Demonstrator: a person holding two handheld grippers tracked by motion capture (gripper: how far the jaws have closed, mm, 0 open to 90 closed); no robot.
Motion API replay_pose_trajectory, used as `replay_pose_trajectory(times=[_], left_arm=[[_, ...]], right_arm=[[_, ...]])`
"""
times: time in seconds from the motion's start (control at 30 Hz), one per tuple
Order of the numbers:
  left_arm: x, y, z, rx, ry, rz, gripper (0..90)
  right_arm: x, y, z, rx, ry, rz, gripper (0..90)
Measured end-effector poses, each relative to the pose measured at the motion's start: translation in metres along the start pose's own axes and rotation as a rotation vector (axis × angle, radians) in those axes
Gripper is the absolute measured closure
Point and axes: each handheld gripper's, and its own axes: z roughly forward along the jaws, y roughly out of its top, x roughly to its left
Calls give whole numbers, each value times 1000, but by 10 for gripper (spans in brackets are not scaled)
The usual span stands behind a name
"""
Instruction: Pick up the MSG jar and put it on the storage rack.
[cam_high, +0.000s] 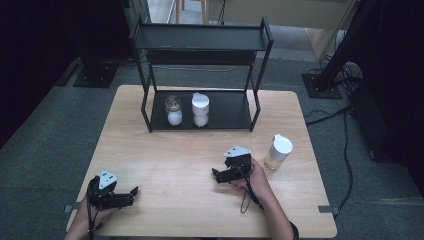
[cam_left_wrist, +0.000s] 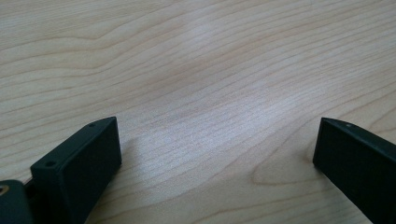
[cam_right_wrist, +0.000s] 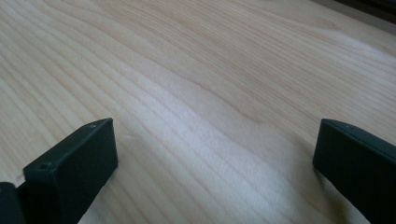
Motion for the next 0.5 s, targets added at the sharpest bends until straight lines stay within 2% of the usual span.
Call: replay_pose_trajectory(times=[0.5], left_arm=[[-1,0,0,6,4,2,0]], right_arm=[[-8,-29,-30,0,-12,15,0]])
